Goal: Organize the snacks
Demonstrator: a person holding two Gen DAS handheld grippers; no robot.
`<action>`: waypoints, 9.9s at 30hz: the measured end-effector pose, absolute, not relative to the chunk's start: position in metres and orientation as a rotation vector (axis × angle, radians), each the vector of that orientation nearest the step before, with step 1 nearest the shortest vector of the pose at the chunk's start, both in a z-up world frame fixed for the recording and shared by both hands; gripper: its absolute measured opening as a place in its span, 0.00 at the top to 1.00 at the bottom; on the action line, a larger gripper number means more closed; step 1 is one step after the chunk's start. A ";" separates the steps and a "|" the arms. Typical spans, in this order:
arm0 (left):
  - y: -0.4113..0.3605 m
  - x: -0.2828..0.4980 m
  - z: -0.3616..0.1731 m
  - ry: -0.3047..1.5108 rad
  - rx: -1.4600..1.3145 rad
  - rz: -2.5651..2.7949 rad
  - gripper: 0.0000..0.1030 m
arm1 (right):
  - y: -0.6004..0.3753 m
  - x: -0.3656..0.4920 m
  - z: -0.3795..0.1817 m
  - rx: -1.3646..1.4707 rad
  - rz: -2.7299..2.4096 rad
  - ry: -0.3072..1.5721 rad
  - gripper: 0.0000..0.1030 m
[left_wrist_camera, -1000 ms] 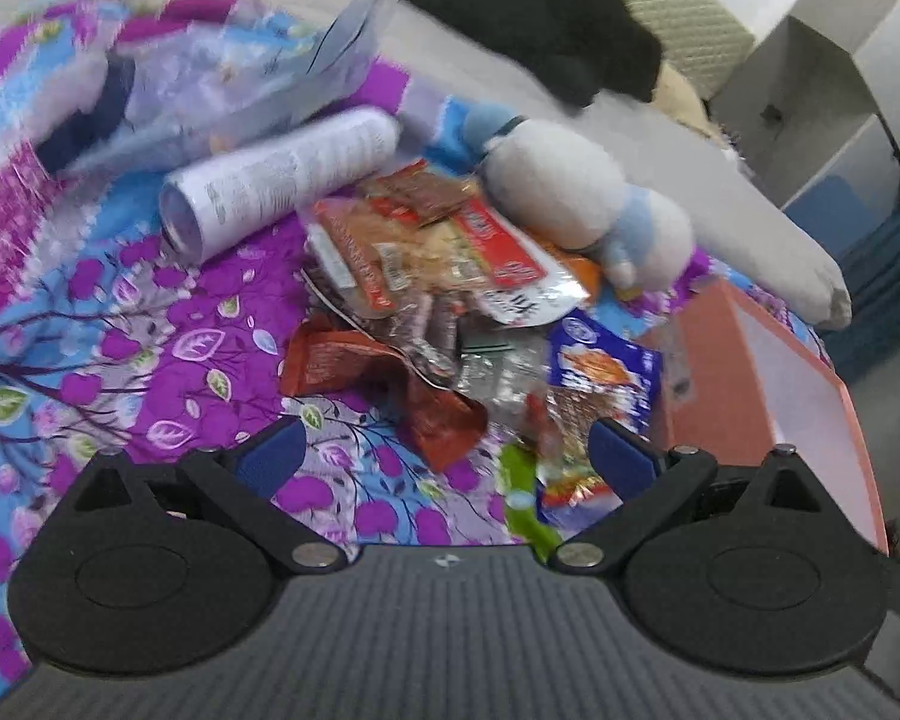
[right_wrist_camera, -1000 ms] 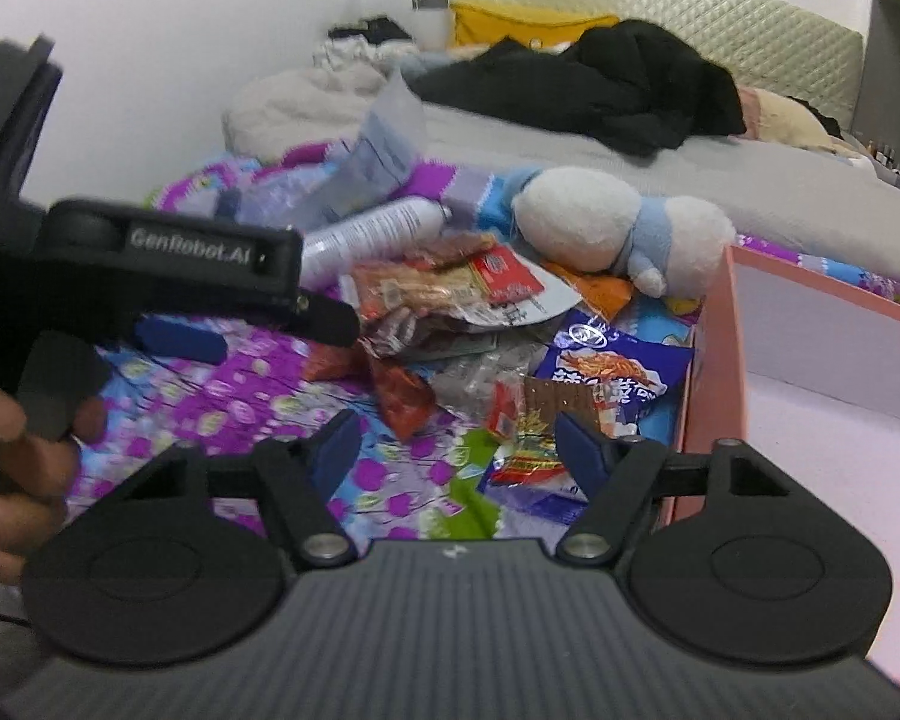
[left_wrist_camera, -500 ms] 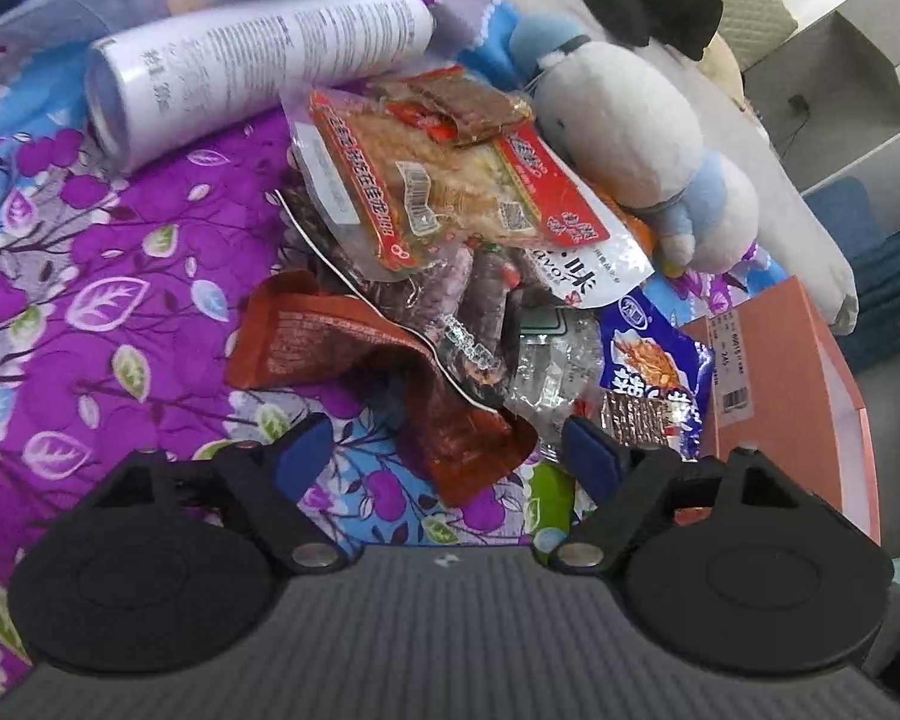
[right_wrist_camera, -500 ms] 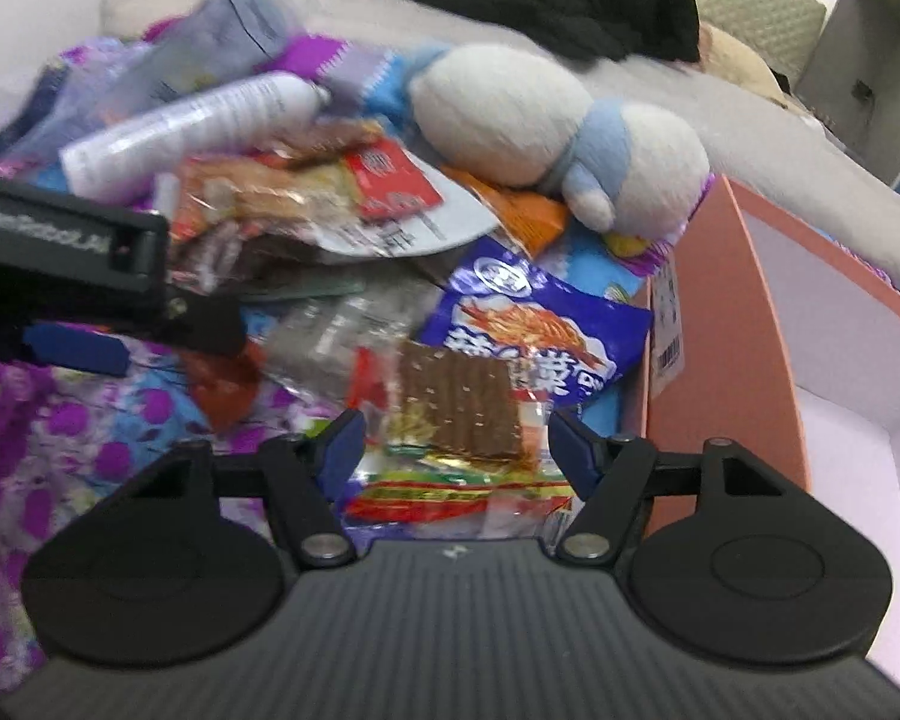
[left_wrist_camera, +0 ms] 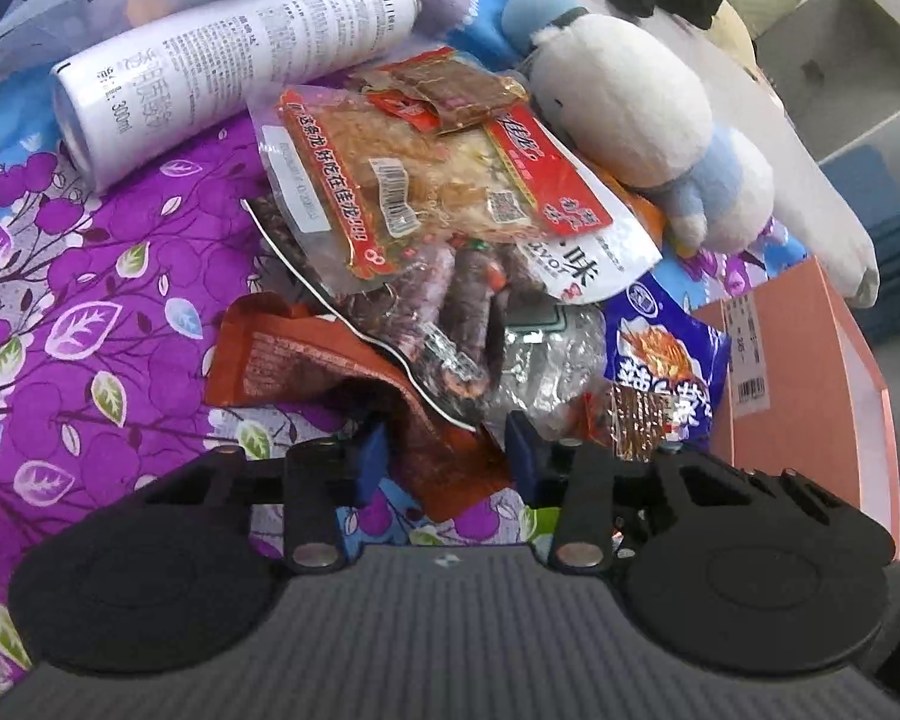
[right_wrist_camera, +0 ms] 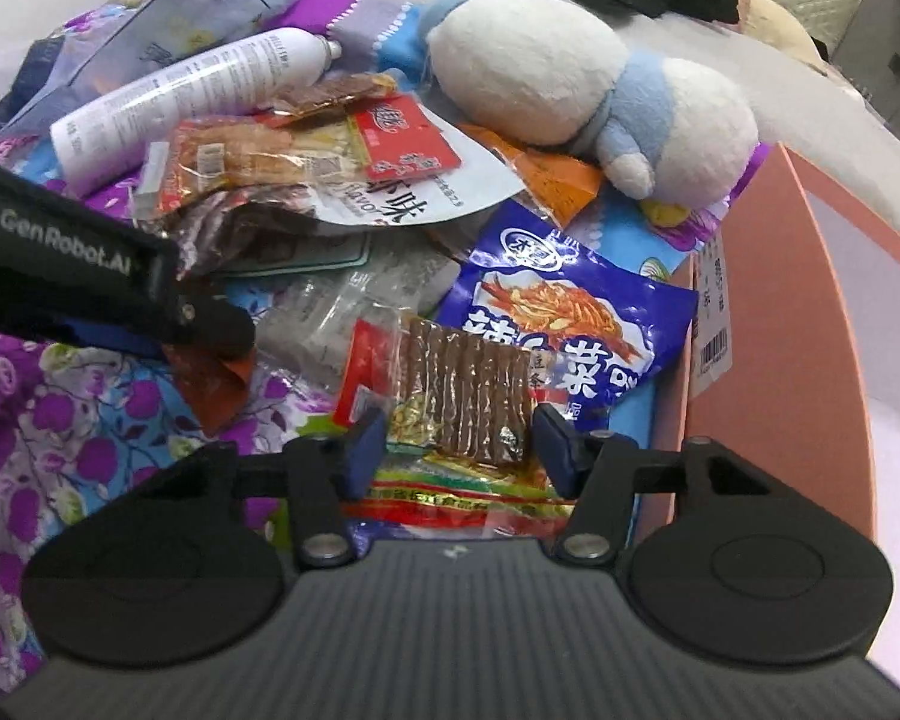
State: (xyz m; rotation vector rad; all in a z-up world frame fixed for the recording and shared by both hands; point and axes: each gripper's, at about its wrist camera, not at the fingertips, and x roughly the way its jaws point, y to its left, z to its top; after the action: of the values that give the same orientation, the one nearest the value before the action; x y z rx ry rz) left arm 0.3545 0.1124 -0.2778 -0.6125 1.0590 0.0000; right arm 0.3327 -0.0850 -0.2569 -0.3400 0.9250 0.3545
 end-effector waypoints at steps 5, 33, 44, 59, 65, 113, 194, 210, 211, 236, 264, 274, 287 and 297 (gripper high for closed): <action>0.110 0.340 -0.272 1.068 -0.597 -0.028 0.57 | -0.089 0.324 -0.250 -0.307 0.354 0.933 0.47; 0.097 0.165 -0.238 0.934 -0.489 -0.088 0.66 | -0.131 0.207 -0.252 0.058 0.228 0.791 0.42; 0.104 0.137 -0.242 0.929 -0.510 -0.085 0.66 | -0.121 0.234 -0.284 0.122 0.109 0.773 0.76; 0.106 0.111 -0.246 0.927 -0.502 -0.082 0.65 | -0.139 0.166 -0.255 0.201 0.218 0.813 0.88; 0.105 0.095 -0.246 0.924 -0.492 -0.082 0.65 | -0.142 0.125 -0.254 0.207 0.264 0.849 0.88; 0.103 0.099 -0.268 0.957 -0.493 0.035 0.77 | -0.123 0.156 -0.281 -0.215 0.673 0.852 0.24; -0.186 0.371 -0.130 1.022 -0.125 -0.475 0.77 | -0.369 0.275 -0.157 0.036 0.029 0.830 0.41; -0.170 0.352 -0.103 0.901 -0.151 -0.473 0.45 | -0.365 0.262 -0.144 0.055 0.032 0.772 0.28; -0.168 0.349 -0.100 0.885 -0.148 -0.480 0.45 | -0.364 0.259 -0.142 0.058 0.033 0.764 0.28; -0.066 0.178 -0.066 0.637 -0.168 -0.344 0.45 | -0.303 0.144 -0.101 0.138 0.189 0.520 0.28; 0.022 0.070 -0.099 0.682 -0.211 -0.173 0.45 | -0.217 0.063 -0.134 0.103 0.303 0.580 0.28; 0.050 0.115 -0.127 0.700 -0.224 -0.099 0.36 | -0.168 0.097 -0.151 0.020 0.343 0.582 0.28; 0.107 0.201 -0.194 0.738 -0.307 -0.030 0.36 | -0.113 0.182 -0.203 -0.122 0.343 0.634 0.28; 0.129 0.273 -0.262 0.774 -0.570 -0.060 0.36 | -0.096 0.253 -0.252 -0.188 0.262 0.727 0.28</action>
State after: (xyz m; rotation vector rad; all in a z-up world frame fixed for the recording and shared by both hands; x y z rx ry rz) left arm 0.2731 0.1294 -0.2619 -0.5698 0.7741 -0.0597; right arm 0.2531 -0.0960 -0.2523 -0.1876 0.7275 0.2617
